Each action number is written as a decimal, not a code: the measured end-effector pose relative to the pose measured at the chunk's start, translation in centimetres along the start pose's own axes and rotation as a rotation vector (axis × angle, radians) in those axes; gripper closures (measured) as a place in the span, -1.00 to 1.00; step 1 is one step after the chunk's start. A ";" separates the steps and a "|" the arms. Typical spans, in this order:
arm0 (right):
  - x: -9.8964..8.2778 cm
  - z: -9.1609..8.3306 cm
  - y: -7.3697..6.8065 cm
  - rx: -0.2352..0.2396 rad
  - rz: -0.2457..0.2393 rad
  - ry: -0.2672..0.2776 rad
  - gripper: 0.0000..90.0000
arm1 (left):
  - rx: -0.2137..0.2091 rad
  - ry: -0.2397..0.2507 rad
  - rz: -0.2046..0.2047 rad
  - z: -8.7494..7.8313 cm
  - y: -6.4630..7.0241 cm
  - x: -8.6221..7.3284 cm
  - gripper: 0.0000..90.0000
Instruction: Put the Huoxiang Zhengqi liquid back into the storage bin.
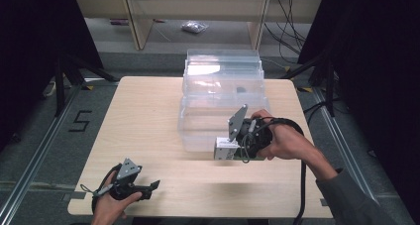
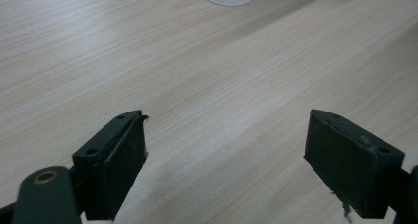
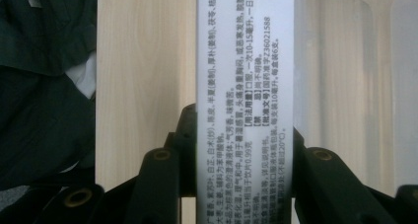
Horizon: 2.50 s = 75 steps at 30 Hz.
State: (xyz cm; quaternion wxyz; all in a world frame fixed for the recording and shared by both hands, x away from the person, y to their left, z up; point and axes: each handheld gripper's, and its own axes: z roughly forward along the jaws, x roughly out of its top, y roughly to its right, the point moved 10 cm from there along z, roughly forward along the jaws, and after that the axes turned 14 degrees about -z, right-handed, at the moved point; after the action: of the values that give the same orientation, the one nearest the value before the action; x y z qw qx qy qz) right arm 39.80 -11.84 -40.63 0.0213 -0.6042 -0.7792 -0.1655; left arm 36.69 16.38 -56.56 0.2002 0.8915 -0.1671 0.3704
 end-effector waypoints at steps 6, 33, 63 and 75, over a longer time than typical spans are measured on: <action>-0.3 -1.3 1.3 -0.023 0.025 -0.010 0.45 | 0.001 0.000 0.000 0.0 0.0 0.0 -0.66; -4.9 0.8 8.7 -0.017 0.094 -0.039 0.45 | -0.004 -0.005 -0.003 0.0 0.0 0.0 -0.66; -8.9 5.1 12.1 0.026 0.167 -0.078 0.45 | -0.007 0.002 -0.002 -0.1 0.0 0.0 -0.66; -10.1 6.9 12.0 0.057 0.181 -0.083 0.45 | 0.000 0.003 -0.007 -0.1 -0.1 0.1 -0.66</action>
State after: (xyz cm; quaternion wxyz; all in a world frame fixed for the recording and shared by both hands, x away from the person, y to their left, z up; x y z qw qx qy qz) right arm 55.06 -16.75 -46.76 0.0209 -0.6775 -0.7260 -0.1155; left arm 36.69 16.50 -56.45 0.2020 0.8914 -0.1635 0.3712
